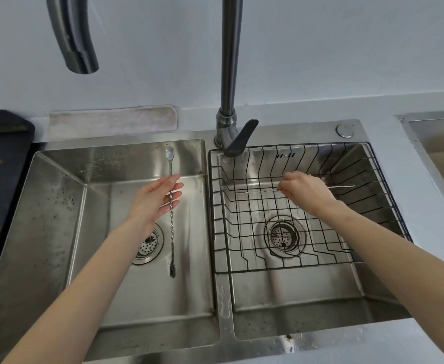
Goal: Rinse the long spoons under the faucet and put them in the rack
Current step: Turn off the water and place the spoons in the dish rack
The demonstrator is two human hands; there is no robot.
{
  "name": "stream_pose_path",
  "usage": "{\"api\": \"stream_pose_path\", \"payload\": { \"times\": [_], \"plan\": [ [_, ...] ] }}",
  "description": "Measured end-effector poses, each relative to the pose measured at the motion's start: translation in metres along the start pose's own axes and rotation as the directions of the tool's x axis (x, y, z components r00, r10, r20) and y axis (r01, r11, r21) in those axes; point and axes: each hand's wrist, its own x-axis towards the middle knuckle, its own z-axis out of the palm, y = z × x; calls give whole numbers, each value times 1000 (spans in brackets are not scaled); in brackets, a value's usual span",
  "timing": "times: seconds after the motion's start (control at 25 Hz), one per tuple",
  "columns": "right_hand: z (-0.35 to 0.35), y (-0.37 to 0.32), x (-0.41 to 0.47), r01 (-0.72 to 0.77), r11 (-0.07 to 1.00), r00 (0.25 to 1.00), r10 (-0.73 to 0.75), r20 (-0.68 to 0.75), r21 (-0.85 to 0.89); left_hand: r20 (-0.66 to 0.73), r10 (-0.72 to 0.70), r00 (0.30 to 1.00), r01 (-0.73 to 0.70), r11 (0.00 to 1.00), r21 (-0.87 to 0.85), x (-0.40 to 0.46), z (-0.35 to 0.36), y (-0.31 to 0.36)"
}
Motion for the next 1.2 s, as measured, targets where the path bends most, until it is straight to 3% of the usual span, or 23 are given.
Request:
{"api": "stream_pose_path", "payload": {
  "times": [0.52,0.92,1.2],
  "plan": [
    [39,5,25,92,994,990,-97,-100,-53,-33,-38,999,38,999,14,13,6,-5],
    [52,7,23,34,999,983,-40,-182,-35,-29,-48,998,49,999,8,15,6,-7],
    [45,0,16,52,994,961,-25,-274,93,-23,-41,999,41,999,3,13,6,-3]
  ]
}}
